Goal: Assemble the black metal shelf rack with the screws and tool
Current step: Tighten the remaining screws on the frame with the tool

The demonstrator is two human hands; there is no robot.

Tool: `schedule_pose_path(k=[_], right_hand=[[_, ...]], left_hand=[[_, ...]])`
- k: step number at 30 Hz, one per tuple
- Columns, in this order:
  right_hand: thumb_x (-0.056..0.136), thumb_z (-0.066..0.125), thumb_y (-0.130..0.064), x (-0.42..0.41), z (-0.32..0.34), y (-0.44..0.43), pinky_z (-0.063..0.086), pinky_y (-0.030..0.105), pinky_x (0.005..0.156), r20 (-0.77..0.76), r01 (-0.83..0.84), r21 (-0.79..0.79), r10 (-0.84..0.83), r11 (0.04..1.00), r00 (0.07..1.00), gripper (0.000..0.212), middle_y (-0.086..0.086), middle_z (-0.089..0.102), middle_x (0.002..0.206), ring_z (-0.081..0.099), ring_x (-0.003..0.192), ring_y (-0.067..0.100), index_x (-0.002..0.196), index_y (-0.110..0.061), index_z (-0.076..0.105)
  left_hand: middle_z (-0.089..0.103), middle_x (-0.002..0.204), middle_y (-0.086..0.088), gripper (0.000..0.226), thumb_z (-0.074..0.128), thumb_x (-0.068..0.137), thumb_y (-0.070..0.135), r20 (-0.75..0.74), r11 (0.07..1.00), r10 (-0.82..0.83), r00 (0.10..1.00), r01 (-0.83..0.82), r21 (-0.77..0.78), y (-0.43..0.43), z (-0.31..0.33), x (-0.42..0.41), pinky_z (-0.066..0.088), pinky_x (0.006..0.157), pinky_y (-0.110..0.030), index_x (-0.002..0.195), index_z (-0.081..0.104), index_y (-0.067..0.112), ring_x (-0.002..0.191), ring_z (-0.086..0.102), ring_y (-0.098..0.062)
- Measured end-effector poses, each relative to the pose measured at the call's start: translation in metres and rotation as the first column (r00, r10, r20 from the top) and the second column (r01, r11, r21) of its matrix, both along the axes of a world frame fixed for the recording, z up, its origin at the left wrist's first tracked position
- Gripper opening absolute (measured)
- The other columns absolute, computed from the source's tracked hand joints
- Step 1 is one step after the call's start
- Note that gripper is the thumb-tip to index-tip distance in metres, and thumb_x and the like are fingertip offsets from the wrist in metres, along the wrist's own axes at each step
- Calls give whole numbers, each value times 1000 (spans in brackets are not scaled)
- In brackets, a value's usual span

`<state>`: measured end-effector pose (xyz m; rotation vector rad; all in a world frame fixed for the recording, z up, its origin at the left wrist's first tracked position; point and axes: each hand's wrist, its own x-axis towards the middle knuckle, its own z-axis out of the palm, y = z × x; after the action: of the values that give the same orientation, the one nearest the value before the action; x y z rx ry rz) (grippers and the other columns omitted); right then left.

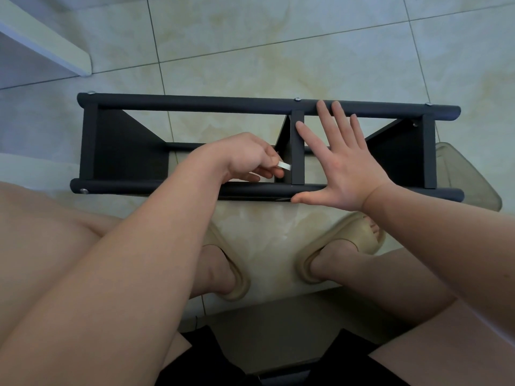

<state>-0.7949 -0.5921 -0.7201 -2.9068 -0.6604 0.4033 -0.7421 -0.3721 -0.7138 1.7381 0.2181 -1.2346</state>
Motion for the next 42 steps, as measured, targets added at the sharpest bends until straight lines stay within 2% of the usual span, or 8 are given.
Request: schedule_pose_path(k=[7, 12, 18, 22, 28, 35, 38, 42], right_hand=[[72, 34, -96, 0, 1, 0, -1, 62, 124, -4, -1, -5, 1, 1000, 1000, 121, 20, -8, 169, -11, 155, 43, 164, -21, 9], [71, 34, -96, 0, 1, 1, -1, 62, 124, -8, 3, -8, -3, 1000, 1000, 122, 21, -7, 169, -10, 155, 44, 164, -20, 10], [71, 34, -96, 0, 3, 1, -1, 62, 124, -14, 5, -11, -5, 1000, 1000, 122, 21, -8, 169, -11, 155, 43, 164, -21, 9], [71, 35, -96, 0, 2, 1, -2, 61, 124, -18, 9, -7, -9, 1000, 1000, 122, 20, -9, 169, -12, 155, 43, 164, -21, 9], [70, 35, -96, 0, 2, 1, -3, 61, 124, -17, 10, -12, -10, 1000, 1000, 122, 20, -9, 169, -11, 155, 43, 164, -21, 9], [70, 34, -96, 0, 1, 0, -3, 61, 124, -14, 10, -7, -10, 1000, 1000, 122, 20, -9, 169, -12, 155, 43, 164, -22, 8], [71, 34, -96, 0, 0, 0, -3, 61, 124, -12, 10, -1, -10, 1000, 1000, 122, 19, -9, 169, -12, 155, 43, 164, -22, 8], [72, 35, -96, 0, 0, -1, -2, 62, 124, -5, 5, 4, -5, 1000, 1000, 121, 20, -8, 169, -11, 155, 43, 164, -22, 9]], left_hand=[[77, 90, 6, 17, 55, 101, 13, 16, 995, -98, 995, 98, 33, 2, 5, -1, 46, 73, -23, 90, 66, 19, 85, 65, -6], [75, 89, 6, 17, 55, 100, 9, 43, 988, -148, 988, 146, 44, 2, 6, -3, 44, 65, -19, 91, 68, 17, 78, 64, -4], [73, 86, 2, 20, 62, 95, 7, 98, 978, -200, 975, 193, 82, 4, 5, -5, 44, 81, -27, 83, 73, 19, 76, 60, -10], [67, 78, 3, 21, 65, 92, 7, 100, 968, -232, 968, 219, 121, 3, 6, -6, 43, 84, -30, 79, 72, 22, 81, 57, -15], [67, 85, 2, 19, 70, 89, 15, 94, 951, -271, 958, 251, 179, 1, 5, -5, 45, 92, -36, 76, 72, 28, 89, 57, -19], [76, 91, -4, 12, 69, 85, 14, 162, 921, -312, 936, 256, 293, 4, 10, 3, 55, 70, -26, 80, 76, 21, 73, 63, -11], [73, 83, 1, 13, 73, 83, 20, 210, 915, -329, 921, 256, 312, 1, 14, 6, 49, 63, -24, 74, 74, 29, 71, 63, -11], [71, 88, 4, 19, 73, 83, 21, 243, 904, -356, 903, 266, 334, 0, 12, 8, 49, 72, -29, 72, 69, 36, 79, 63, -14]])
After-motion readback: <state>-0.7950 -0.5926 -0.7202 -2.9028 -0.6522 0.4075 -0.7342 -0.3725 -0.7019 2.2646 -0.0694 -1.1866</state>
